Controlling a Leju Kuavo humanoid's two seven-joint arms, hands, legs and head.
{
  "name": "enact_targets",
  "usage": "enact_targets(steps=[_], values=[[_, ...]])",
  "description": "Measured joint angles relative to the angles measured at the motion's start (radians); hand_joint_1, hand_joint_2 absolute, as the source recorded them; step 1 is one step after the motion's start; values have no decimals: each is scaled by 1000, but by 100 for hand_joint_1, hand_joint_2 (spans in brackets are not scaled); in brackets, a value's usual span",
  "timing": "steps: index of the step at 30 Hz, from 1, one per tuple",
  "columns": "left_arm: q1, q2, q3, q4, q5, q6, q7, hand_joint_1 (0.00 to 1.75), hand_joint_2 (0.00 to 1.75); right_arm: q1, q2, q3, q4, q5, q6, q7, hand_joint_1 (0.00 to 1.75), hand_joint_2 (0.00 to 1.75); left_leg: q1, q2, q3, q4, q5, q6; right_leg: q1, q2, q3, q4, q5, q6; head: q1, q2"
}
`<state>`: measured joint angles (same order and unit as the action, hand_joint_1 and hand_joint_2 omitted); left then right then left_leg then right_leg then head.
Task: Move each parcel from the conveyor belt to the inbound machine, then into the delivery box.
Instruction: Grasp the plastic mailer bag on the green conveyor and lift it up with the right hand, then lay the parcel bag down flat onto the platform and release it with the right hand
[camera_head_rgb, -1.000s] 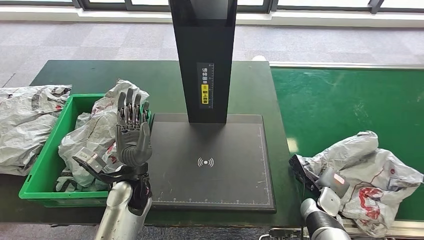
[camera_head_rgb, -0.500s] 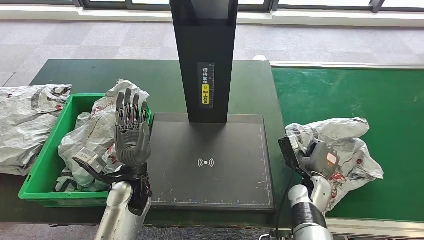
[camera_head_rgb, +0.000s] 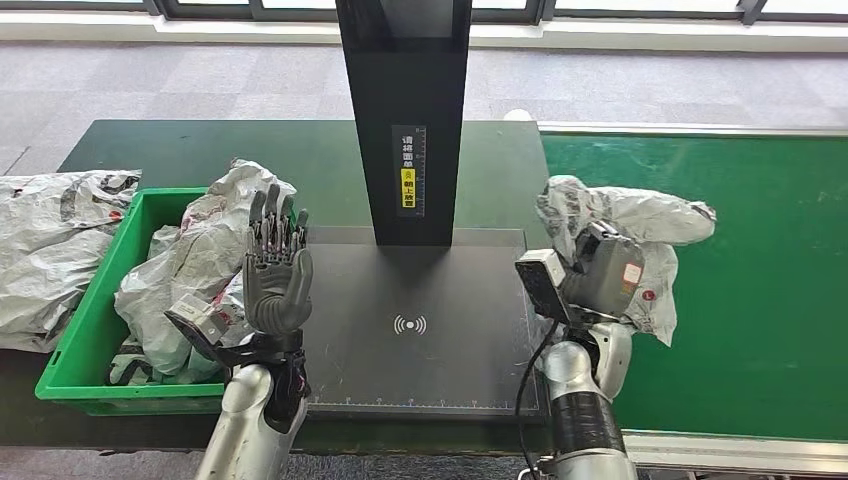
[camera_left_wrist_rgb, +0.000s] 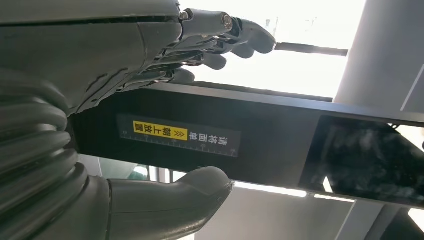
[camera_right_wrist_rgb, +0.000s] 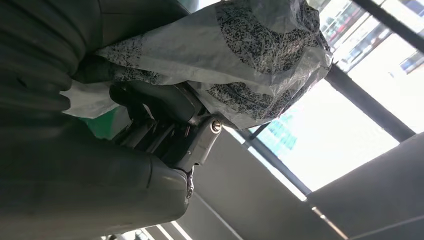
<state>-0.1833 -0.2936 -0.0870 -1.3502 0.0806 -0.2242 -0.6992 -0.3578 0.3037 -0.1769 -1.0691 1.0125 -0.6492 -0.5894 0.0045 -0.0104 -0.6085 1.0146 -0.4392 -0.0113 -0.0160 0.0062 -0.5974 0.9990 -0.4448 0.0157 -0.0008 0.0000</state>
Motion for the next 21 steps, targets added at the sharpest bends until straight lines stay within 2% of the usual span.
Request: enact_targets(steps=[5, 12, 15, 21], values=[[-3, 0, 0, 22, 0, -3, 0, 0, 175, -3, 0, 90, 81, -12, -31, -22, 175, 175, 0, 0, 0, 0, 0, 0, 0, 0, 0, 0, 0, 0, 0, 0], [-5, 0, 0, 40, 0, -2, -1, 0, 175, -5, 0, 122, 125, -30, -21, -32, 175, 175, 0, 0, -1, 0, 0, 0, 0, 0, 0, 0, 0, 0, 0, 0], [-7, 0, 0, 47, -4, 2, -1, 0, 175, -7, 1, 134, 151, -82, 21, -63, 175, 175, 0, 0, -1, 0, 0, 0, 0, 0, 0, 0, 0, 0, 0, 0], [-12, -1, -22, 57, -46, 68, -1, 0, 175, -16, 2, 199, 236, -267, 181, -110, 175, 175, 0, -1, -1, 0, 0, 0, 0, 0, 0, 0, 0, 0, 0, 0]])
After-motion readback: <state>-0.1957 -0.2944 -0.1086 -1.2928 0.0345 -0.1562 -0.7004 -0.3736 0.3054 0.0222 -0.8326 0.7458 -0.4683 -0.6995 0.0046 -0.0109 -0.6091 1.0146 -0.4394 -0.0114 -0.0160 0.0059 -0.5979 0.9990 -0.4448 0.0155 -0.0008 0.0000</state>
